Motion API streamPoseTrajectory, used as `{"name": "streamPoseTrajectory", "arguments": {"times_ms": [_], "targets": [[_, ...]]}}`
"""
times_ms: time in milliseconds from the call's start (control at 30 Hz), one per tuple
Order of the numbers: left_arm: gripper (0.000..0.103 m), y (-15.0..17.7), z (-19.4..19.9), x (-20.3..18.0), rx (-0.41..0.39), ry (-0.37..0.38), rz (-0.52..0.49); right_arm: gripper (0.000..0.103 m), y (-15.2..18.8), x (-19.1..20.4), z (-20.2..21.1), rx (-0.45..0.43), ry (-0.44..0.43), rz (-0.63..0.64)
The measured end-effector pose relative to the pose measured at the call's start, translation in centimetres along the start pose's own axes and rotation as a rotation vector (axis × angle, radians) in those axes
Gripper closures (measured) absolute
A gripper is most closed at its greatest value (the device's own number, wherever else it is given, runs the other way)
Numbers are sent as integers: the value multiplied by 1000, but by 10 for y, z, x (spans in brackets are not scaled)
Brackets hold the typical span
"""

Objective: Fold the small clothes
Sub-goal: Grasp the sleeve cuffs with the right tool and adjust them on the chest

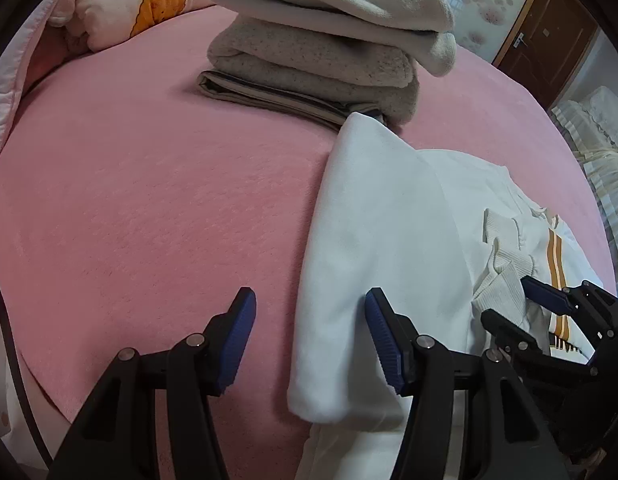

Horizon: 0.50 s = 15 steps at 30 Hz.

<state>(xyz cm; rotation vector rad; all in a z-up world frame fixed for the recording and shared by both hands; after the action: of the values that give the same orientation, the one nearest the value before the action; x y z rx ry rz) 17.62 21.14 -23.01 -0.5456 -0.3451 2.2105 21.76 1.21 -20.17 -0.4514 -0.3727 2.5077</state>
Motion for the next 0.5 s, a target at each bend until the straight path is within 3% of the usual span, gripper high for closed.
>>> {"name": "streamPoseTrajectory", "arguments": {"times_ms": [67,133,200,267,400,500], "targets": [[47,-2,-1,-7,1,3,-9,81,-1,-2,0,5,-15,-7],[47,-4,0,-12,-1,2,-20,93,-1,-14,7,-5,-46,-58],[47,-5,1,-20,-9,6,-33,94,2,-33,24,-48,-76,-123],[43,-6,3,-27,-21,9,-46,94,4,-56,50,-121,-51,-168],[41,-4,4,-44,-41,19,-58,94,21,-116,107,-288,54,-279],[41,-1,0,-61,-44,33,-68,94,44,-159,127,-353,152,-359]]}}
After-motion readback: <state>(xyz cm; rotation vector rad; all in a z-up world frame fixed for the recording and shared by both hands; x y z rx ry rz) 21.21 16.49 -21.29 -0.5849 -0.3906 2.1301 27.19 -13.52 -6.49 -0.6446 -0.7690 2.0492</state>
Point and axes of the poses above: each gripper's, at about its wrist camera, not at the fingertips, and z roughly against the way its jaws point, x to its left, y to its underside, the point moved 2 cm from there along -z, roughly the way its jaws point, and after that the axes turned 13 degrees about z, right-handed, at the moved point
